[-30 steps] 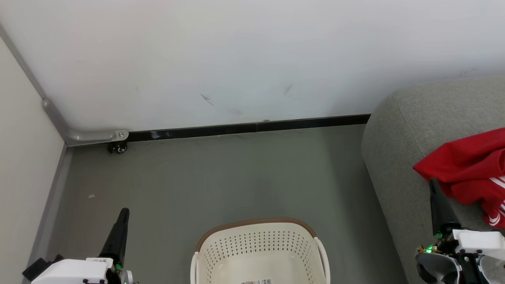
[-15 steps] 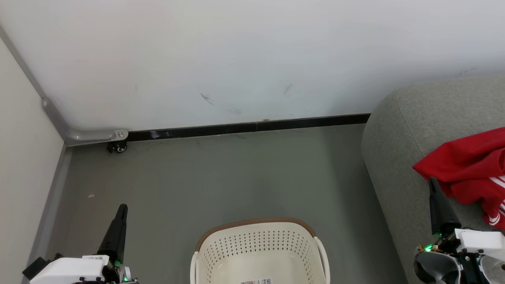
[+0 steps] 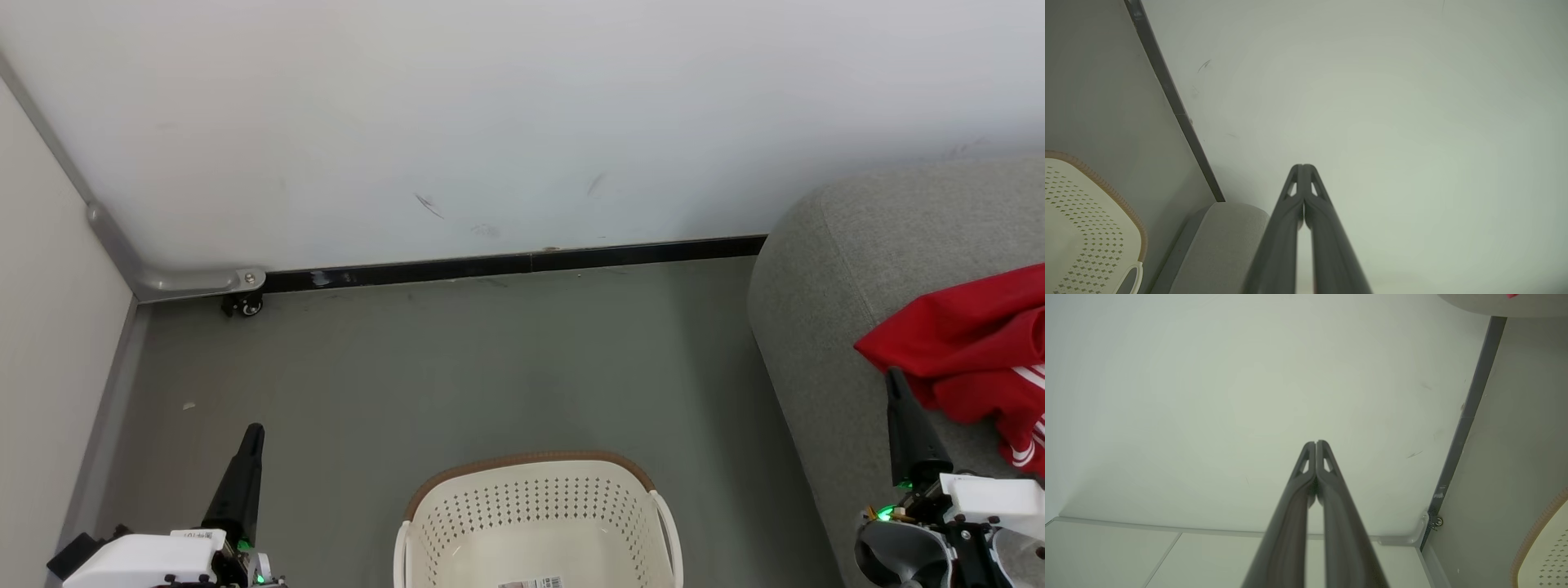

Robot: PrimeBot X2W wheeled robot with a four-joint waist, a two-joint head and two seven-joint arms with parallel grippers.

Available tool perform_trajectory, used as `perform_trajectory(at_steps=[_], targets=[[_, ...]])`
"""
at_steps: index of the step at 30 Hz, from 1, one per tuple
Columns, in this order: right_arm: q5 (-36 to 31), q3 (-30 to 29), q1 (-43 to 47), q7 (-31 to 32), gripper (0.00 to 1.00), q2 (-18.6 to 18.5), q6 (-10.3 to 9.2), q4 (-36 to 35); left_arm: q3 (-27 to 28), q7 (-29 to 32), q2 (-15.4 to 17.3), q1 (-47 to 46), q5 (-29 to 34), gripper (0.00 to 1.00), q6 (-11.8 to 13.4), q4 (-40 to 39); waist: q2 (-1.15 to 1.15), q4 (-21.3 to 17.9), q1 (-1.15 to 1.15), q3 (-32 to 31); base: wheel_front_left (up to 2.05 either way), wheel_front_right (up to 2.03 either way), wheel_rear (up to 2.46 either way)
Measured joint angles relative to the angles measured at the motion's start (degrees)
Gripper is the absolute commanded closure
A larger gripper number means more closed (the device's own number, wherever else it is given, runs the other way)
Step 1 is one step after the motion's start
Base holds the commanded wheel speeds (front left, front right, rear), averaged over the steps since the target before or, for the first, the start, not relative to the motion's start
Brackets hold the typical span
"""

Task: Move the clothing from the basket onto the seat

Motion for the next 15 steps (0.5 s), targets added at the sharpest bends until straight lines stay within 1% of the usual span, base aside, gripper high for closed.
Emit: perform_trajectory(at_steps=[15], targets=[[0.0, 0.1, 0.0, 0.0, 1.0, 0.0, 0.0, 0.0, 0.0, 0.0, 0.0, 0.0, 0.0, 1.0, -0.1, 0.5, 0.0, 0.0, -0.01, 0.0, 0.0, 0.0, 0.0]])
